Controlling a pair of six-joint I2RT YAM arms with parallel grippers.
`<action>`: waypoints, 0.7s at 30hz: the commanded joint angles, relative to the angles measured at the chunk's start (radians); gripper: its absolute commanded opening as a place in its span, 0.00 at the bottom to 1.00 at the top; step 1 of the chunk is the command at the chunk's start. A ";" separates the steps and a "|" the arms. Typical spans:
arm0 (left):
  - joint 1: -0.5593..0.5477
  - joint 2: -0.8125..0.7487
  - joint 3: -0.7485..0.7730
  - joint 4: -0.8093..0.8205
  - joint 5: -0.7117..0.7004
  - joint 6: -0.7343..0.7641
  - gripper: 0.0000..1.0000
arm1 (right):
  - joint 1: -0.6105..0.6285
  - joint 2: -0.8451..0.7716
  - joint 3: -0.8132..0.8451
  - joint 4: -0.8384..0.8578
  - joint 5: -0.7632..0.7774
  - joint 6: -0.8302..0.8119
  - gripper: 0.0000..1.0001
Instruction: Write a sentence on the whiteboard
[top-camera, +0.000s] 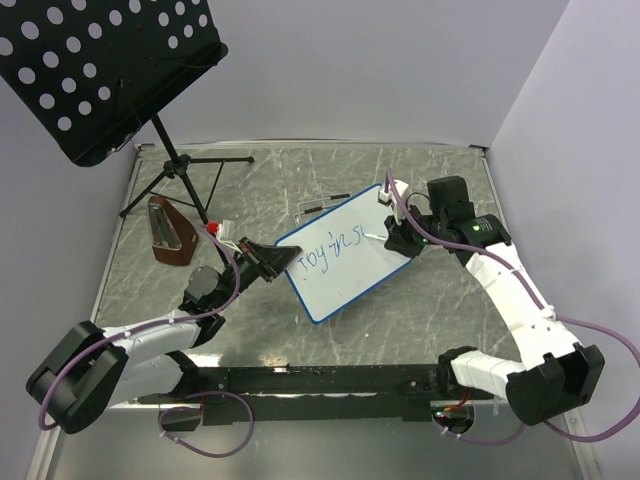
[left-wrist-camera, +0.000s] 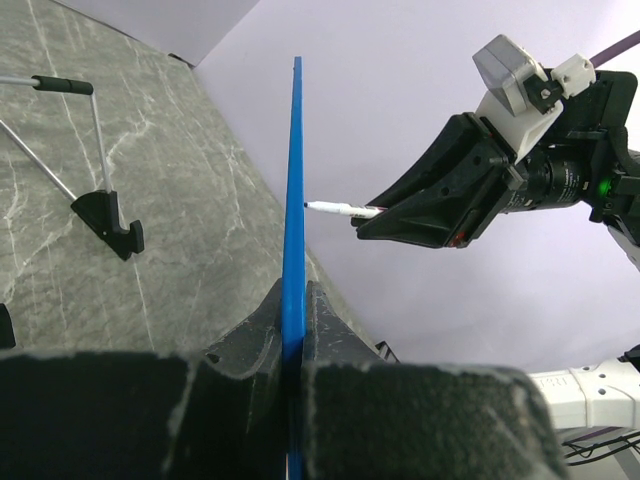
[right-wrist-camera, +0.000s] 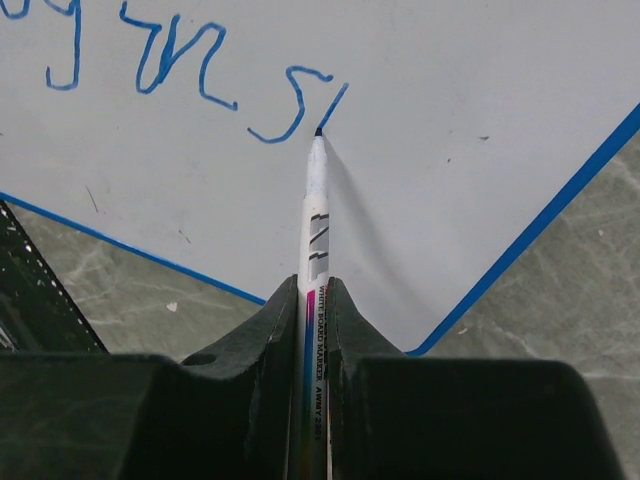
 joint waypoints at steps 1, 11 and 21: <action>0.002 -0.026 0.023 0.177 0.008 -0.043 0.01 | -0.004 -0.035 -0.014 -0.019 -0.003 -0.024 0.00; 0.002 -0.021 0.029 0.177 0.013 -0.043 0.01 | -0.003 0.001 0.046 0.015 -0.008 -0.008 0.00; 0.004 -0.020 0.023 0.183 0.013 -0.043 0.01 | -0.006 0.044 0.089 0.057 0.024 0.023 0.00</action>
